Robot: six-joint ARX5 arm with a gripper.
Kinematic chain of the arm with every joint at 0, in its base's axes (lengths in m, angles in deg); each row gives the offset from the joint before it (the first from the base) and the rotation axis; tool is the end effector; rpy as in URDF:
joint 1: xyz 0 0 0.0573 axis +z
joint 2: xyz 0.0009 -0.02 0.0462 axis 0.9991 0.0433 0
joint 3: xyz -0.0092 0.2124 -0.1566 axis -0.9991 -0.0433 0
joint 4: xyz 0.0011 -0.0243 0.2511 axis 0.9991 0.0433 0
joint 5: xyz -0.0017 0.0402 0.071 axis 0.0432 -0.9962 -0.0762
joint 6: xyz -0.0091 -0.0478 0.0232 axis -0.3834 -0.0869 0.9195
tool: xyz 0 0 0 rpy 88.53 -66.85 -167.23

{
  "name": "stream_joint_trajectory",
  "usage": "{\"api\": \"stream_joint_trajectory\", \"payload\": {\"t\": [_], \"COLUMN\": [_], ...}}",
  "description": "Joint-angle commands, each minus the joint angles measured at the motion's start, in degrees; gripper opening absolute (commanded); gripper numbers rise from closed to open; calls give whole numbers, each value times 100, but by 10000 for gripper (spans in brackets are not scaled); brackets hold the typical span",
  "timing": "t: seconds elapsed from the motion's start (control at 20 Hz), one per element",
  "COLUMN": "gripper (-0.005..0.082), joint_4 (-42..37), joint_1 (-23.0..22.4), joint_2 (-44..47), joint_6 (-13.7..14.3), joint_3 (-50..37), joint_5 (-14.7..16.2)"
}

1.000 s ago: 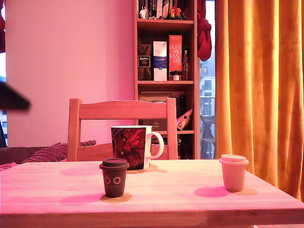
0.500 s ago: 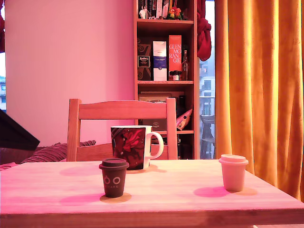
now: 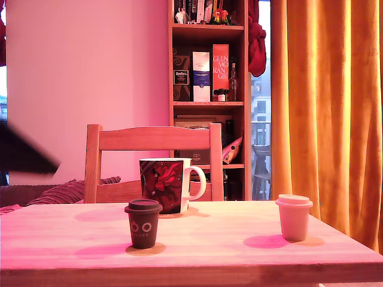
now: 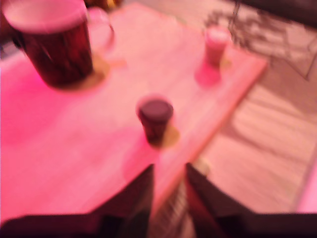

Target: Pick up the coffee capsules on the table and drop them inside the coffee cup

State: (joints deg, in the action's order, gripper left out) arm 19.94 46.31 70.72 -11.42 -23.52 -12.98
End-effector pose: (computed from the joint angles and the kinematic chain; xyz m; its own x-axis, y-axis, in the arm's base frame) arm 0.0986 -0.0927 0.1637 0.5394 -0.6981 -0.4709 0.7503 0.6523 -0.1075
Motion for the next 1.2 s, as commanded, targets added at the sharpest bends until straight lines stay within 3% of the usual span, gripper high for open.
{"api": "stream_joint_trajectory", "payload": {"t": [0.0, 0.5, 1.15], "gripper": [536, 536, 533], "joint_4": [-44, -673, -2726], "joint_1": [0, 0, 7], "joint_2": [162, 831, 2575], "joint_6": [-39, 184, 632], "joint_3": [-90, -94, -96], "joint_5": [-57, -166, 422]}}
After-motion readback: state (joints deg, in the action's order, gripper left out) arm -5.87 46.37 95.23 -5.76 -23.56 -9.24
